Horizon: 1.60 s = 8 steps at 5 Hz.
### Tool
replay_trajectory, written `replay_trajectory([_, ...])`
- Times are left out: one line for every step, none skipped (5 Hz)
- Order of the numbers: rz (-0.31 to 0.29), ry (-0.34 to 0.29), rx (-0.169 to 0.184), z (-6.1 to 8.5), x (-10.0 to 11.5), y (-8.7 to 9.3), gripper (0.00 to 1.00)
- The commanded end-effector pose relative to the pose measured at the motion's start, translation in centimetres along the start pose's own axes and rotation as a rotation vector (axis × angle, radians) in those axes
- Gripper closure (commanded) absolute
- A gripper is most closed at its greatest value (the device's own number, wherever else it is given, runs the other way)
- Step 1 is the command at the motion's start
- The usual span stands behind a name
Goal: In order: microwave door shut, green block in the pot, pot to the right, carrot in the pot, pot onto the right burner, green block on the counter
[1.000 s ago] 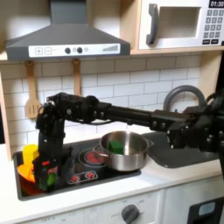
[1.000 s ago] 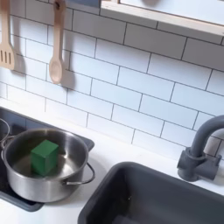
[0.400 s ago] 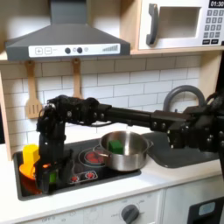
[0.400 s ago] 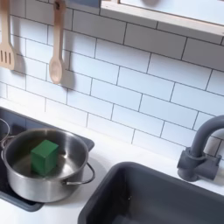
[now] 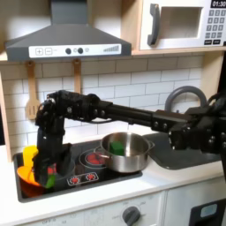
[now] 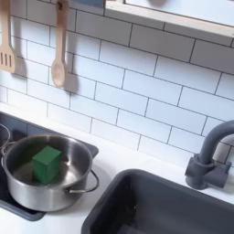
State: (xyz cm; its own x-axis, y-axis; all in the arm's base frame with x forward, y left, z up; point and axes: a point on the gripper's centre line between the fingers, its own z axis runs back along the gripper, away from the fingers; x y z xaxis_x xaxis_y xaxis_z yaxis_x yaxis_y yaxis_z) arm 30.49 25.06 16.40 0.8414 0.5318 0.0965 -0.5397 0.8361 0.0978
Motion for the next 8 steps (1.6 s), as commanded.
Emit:
replay_trajectory([0.019, 0.01, 0.0, -0.4, 0.4, 0.2, 0.0])
replay_trajectory([0.021, 0.018, -0.003, -0.8, 0.4, 0.1, 0.0])
replay_trajectory([0.02, 0.016, -0.009, -0.9, 0.7, -0.3, 0.0])
replay_trajectory([0.019, 0.019, -0.014, -1.2, 1.1, -0.7, 0.0])
replay_trajectory([0.039, 0.014, -0.017, -1.3, 1.4, -0.7, 0.0])
replay_trajectory([0.047, 0.025, -0.016, -1.7, 1.3, -0.7, 0.0])
replay_trajectory([0.046, 0.023, -0.015, -1.7, 1.2, -0.7, 0.82])
replay_trajectory([0.031, 0.016, -0.014, -1.5, 1.1, -1.3, 1.0])
